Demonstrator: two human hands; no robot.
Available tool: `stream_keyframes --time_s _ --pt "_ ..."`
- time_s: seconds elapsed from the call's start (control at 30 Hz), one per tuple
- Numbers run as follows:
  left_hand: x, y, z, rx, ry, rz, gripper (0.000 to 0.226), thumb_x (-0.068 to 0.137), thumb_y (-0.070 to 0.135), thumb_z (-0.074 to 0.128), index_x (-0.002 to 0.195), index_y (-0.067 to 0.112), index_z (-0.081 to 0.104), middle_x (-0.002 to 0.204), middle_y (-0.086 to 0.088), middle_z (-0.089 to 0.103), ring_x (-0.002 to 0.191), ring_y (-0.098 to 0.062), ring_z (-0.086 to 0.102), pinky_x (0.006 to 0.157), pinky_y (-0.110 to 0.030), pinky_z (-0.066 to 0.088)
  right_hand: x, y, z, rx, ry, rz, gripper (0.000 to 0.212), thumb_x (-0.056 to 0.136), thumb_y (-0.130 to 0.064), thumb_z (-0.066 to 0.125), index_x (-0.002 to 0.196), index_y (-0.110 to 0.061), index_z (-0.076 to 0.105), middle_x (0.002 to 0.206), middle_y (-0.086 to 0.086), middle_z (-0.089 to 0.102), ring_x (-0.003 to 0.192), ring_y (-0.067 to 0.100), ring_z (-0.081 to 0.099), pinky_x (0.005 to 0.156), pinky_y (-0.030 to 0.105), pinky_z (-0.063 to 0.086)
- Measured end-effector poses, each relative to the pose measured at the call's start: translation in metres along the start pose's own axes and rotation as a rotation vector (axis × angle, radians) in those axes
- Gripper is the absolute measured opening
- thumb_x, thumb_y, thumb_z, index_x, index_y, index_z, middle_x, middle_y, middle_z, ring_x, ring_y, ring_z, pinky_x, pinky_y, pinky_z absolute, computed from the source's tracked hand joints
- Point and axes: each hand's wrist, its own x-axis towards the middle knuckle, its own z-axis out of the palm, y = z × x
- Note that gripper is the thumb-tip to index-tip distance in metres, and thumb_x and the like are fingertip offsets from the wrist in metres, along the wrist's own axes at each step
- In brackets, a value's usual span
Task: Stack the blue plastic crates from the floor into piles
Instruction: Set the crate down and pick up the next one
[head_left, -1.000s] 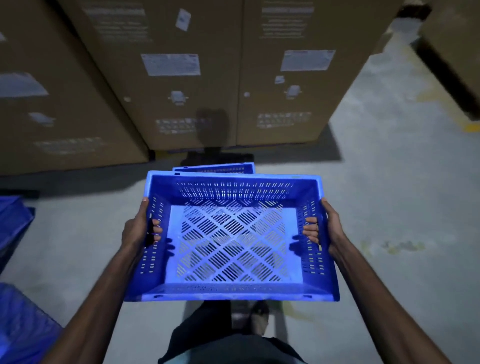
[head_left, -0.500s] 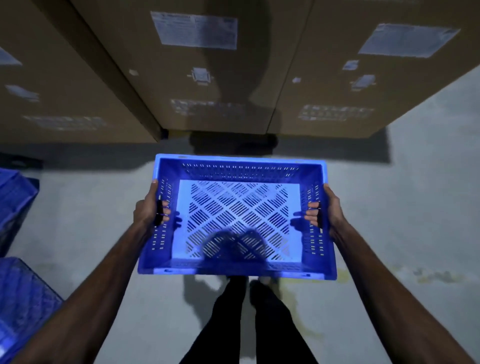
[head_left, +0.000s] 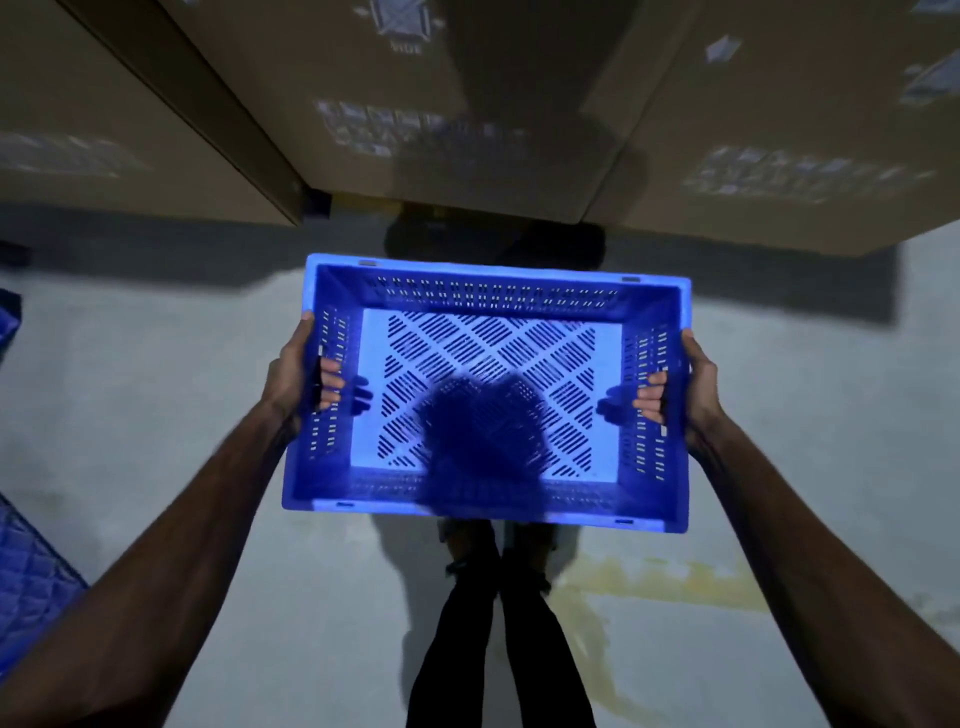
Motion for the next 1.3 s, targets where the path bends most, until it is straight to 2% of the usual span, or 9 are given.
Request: stream_keyframes --time_s 0.2,0.47,0.67,0.77,0.9,1.0,1.07,1.17,1.3 --pt "0.014 0.009 0.005 -0.008 0.006 0.027 0.085 0.063 0.097 0.054 0.068 0.012 0.055 0.057 -0.007 0.049 0.042 -0.02 0.044 0.041 -0.026 0.035 0.014 -0.017 0.009 -0.009 -0.013 -0.049 0.075 0.086 -0.085 0.03 0.063 -0.016 0.045 0.046 0.003 0.053 0.037 0.017 0.052 0.04 0.019 0.04" --pt "0.026 0.024 0.012 0.008 0.096 0.136 0.084 0.065 0.095 0.056 0.067 0.01 0.059 0.056 -0.009 0.053 0.044 -0.023 0.048 0.041 -0.026 0.039 0.02 -0.013 0.014 0.023 0.054 -0.084 0.074 0.086 -0.085 0.029 0.066 -0.017 0.049 0.05 0.005 0.06 0.049 0.02 0.06 0.051 0.025 0.044" --pt "0.034 0.031 0.016 0.049 0.159 0.162 0.087 0.061 0.096 0.058 0.072 0.011 0.064 0.06 -0.01 0.06 0.046 -0.025 0.054 0.051 -0.033 0.045 0.029 -0.015 0.011 0.012 0.134 -0.125 0.079 0.078 -0.09 0.039 0.07 -0.014 0.057 0.063 0.011 0.066 0.051 0.022 0.065 0.049 0.024 0.05" --pt "0.031 0.03 0.016 0.062 0.272 0.173 0.09 0.057 0.097 0.061 0.079 0.01 0.07 0.071 -0.01 0.07 0.055 -0.025 0.064 0.059 -0.036 0.055 0.026 -0.012 0.012 -0.003 0.279 -0.195 0.08 0.073 -0.087 0.052 0.079 -0.009 0.068 0.069 0.014 0.069 0.053 0.024 0.065 0.051 0.028 0.053" --pt "0.02 0.027 0.006 0.222 0.497 0.137 0.1 0.059 0.103 0.044 0.088 0.01 0.069 0.105 -0.009 0.072 0.094 -0.031 0.069 0.09 -0.044 0.057 0.021 -0.014 0.009 -0.054 0.386 -0.19 0.074 0.075 -0.081 0.055 0.078 -0.008 0.07 0.075 0.011 0.073 0.06 0.025 0.069 0.061 0.034 0.059" --pt "-0.01 0.022 -0.01 0.473 0.692 0.238 0.095 0.079 0.093 0.031 0.078 0.006 0.069 0.098 -0.02 0.071 0.098 -0.041 0.065 0.084 -0.042 0.048 0.009 -0.015 -0.004 -0.249 0.497 -0.175 0.083 0.067 -0.091 0.044 0.081 -0.014 0.07 0.09 0.008 0.072 0.083 0.032 0.071 0.082 0.047 0.059" --pt "-0.033 0.016 -0.02 0.577 0.812 0.286 0.082 0.092 0.077 0.035 0.08 0.003 0.069 0.097 -0.027 0.068 0.097 -0.047 0.063 0.083 -0.045 0.049 0.002 -0.011 -0.019 -0.354 0.564 -0.187 0.086 0.071 -0.091 0.038 0.089 -0.012 0.069 0.096 0.008 0.07 0.089 0.031 0.067 0.089 0.049 0.056" --pt "-0.082 0.003 -0.034 0.642 0.758 0.326 0.063 0.097 0.063 0.044 0.09 0.007 0.074 0.097 -0.028 0.07 0.098 -0.049 0.064 0.084 -0.047 0.052 -0.032 0.002 -0.045 -0.318 0.594 -0.168 0.078 0.067 -0.087 0.042 0.087 -0.017 0.07 0.094 0.008 0.072 0.09 0.032 0.069 0.087 0.051 0.058" --pt "-0.154 -0.031 -0.035 0.604 0.442 0.475 0.057 0.092 0.061 0.043 0.081 0.012 0.071 0.076 -0.015 0.073 0.081 -0.038 0.07 0.072 -0.042 0.054 -0.104 0.032 -0.051 -0.331 0.517 -0.169 0.07 0.064 -0.084 0.049 0.083 -0.02 0.069 0.087 0.008 0.074 0.088 0.034 0.071 0.083 0.051 0.06"
